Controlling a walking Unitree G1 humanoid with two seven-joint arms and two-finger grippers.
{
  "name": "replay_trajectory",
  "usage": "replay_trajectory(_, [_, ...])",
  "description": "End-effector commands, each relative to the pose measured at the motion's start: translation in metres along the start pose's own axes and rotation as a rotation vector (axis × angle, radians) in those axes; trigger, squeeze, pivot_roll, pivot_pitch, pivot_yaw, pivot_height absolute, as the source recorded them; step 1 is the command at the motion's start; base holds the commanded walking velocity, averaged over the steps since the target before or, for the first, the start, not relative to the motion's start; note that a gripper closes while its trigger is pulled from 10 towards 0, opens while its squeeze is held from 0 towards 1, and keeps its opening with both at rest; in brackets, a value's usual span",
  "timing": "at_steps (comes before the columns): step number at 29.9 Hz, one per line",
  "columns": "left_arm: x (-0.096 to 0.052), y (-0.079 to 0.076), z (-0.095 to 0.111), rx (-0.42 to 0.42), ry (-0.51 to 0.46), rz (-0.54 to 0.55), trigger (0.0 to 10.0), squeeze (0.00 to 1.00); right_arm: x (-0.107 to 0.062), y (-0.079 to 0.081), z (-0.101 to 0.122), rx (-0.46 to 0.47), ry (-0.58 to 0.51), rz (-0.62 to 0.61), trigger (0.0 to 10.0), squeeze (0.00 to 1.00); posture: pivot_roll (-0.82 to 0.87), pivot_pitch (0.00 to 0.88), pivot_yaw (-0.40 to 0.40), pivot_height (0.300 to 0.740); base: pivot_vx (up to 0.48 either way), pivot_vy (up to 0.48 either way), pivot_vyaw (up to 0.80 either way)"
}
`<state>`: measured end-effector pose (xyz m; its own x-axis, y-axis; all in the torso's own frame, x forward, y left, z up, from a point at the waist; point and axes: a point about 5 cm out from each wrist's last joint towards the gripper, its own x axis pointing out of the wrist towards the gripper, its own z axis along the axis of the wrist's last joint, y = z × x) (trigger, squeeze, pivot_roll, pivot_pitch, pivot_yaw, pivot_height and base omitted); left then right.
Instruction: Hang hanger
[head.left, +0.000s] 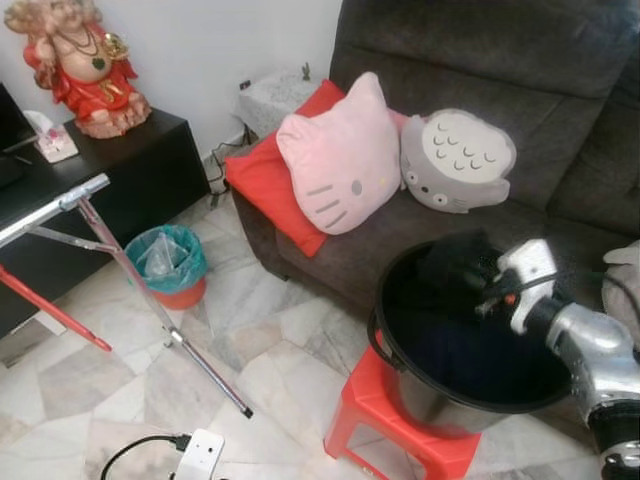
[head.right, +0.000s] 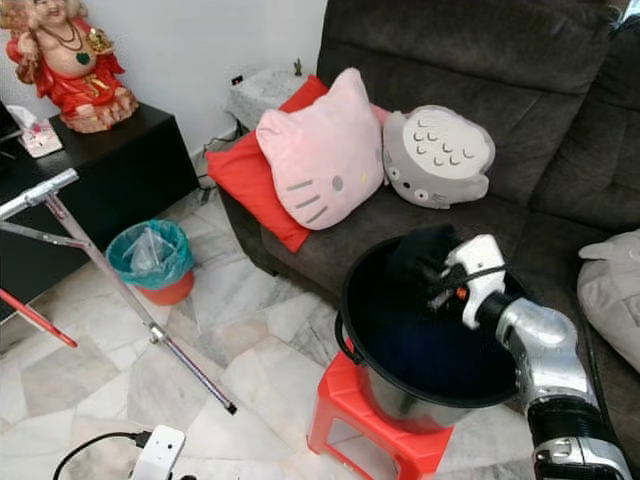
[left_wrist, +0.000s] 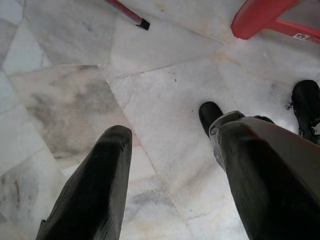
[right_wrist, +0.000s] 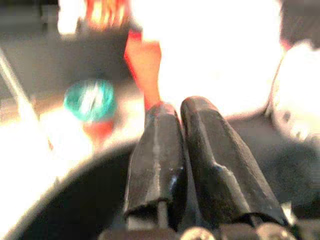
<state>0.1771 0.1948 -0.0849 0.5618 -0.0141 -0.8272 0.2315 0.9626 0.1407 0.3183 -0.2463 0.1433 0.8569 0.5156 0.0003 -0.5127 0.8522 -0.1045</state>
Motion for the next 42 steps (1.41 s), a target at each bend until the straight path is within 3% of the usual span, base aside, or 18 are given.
replay_trajectory(1, [-0.002, 0.003, -0.01, 0.023, 0.035, 0.008, 10.0, 0.0, 0.003, 0.008, 0.018, 0.017, -0.106, -0.014, 0.0, 0.0, -0.14, 0.0, 0.081, 0.74, 0.0, 0.0, 0.0])
replay_trajectory(4, [-0.002, 0.003, -0.011, 0.024, 0.037, 0.008, 10.0, 0.0, 0.004, 0.014, 0.023, 0.025, -0.132, -0.004, 0.0, 0.0, -0.14, 0.0, 0.081, 0.74, 0.0, 0.0, 0.0])
replay_trajectory(7, [-0.002, 0.003, -0.012, 0.023, 0.044, 0.004, 10.0, 0.0, 0.003, 0.03, 0.015, 0.017, -0.078, 0.072, 0.0, 0.0, -0.14, 0.0, 0.08, 0.74, 0.0, 0.0, 0.0])
replay_trajectory(8, [-0.002, 0.002, -0.012, 0.025, 0.048, 0.0, 10.0, 0.0, 0.0, 0.039, 0.006, -0.016, -0.025, 0.118, 2.8, 0.0, -0.14, 0.0, 0.079, 0.74, 0.0, 0.0, 0.0])
replay_trajectory(9, [-0.002, 0.002, -0.013, 0.023, 0.049, 0.001, 10.0, 0.0, -0.002, 0.04, -0.001, -0.017, 0.014, 0.112, 10.0, 0.0, -0.14, 0.0, 0.078, 0.74, 0.0, 0.0, 0.0])
replay_trajectory(12, [-0.002, 0.002, -0.012, 0.019, 0.049, 0.002, 10.0, 0.0, -0.011, 0.034, -0.026, 0.016, 0.165, 0.04, 10.0, 0.0, -0.13, 0.0, 0.078, 0.74, 0.0, 0.0, 0.0])
replay_trajectory(15, [-0.002, 0.002, -0.013, 0.022, 0.054, -0.001, 10.0, 0.0, -0.018, 0.037, -0.032, 0.019, 0.215, 0.062, 10.0, 0.0, -0.14, 0.002, 0.079, 0.74, 0.0, 0.0, 0.0])
replay_trajectory(16, [-0.002, 0.002, -0.013, 0.022, 0.055, 0.0, 10.0, 0.0, -0.019, 0.036, -0.029, 0.043, 0.211, 0.057, 10.0, 1.0, -0.14, 0.004, 0.08, 0.74, 0.0, 0.0, 0.0])
replay_trajectory(27, [-0.003, 0.002, -0.014, 0.02, 0.061, -0.007, 10.0, 0.0, -0.033, 0.029, -0.026, -0.012, 0.325, 0.232, 10.0, 1.0, -0.14, 0.009, 0.084, 0.74, 0.0, 0.0, 0.0])
replay_trajectory(32, [-0.003, 0.002, -0.015, 0.016, 0.066, -0.008, 10.0, 0.0, -0.038, 0.012, -0.026, -0.021, 0.395, 0.208, 10.0, 1.0, -0.14, 0.014, 0.084, 0.74, 0.0, 0.0, 0.0])
replay_trajectory(42, [-0.003, 0.001, -0.016, 0.016, 0.07, -0.013, 10.0, 0.0, -0.048, -0.004, -0.028, -0.013, 0.476, 0.207, 10.0, 1.0, -0.14, 0.021, 0.088, 0.74, 0.0, 0.0, 0.0])
